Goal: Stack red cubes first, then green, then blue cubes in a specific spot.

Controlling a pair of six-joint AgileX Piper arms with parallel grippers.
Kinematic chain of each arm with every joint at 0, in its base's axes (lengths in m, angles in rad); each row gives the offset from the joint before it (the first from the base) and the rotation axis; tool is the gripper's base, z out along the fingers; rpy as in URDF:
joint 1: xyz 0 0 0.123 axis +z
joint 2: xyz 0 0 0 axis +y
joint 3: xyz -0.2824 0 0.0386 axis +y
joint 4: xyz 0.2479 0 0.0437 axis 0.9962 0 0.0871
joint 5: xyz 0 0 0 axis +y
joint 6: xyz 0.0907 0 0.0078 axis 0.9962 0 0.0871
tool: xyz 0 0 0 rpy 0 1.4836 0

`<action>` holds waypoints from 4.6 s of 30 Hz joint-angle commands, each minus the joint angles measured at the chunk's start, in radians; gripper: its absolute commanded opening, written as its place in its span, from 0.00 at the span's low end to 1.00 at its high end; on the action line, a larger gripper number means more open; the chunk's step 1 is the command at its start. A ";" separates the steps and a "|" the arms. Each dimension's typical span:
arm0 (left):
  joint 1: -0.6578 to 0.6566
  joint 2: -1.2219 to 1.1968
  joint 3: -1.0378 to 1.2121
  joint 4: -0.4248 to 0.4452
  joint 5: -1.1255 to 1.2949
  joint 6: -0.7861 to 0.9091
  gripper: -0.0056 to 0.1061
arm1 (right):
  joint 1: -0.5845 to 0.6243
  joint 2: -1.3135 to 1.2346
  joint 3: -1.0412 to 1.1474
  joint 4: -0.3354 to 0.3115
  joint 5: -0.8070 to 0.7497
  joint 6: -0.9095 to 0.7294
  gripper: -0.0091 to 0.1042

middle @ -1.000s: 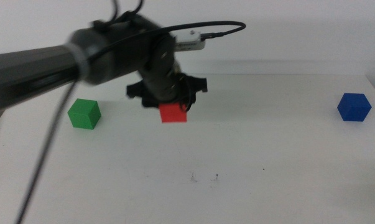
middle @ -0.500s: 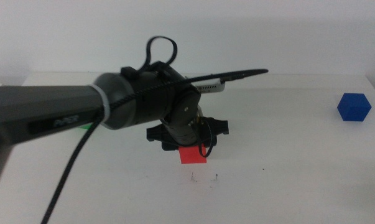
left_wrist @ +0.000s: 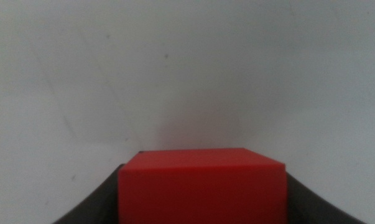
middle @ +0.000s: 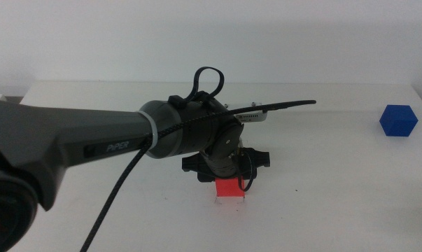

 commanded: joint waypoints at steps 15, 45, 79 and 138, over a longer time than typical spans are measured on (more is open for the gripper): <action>-0.005 0.053 -0.015 -0.030 0.003 0.000 0.47 | -0.003 -0.005 0.000 -0.008 -0.011 -0.005 0.90; 0.652 -0.168 -0.161 -0.227 0.306 0.760 0.89 | -0.003 -0.005 0.000 -0.008 -0.011 -0.005 0.90; 0.390 -0.160 -0.260 -0.110 0.507 0.435 0.20 | -0.003 -0.005 0.000 -0.008 -0.011 -0.005 0.90; -0.036 0.025 -0.226 0.078 0.281 0.027 0.89 | -0.003 -0.005 0.000 -0.008 -0.011 -0.005 0.90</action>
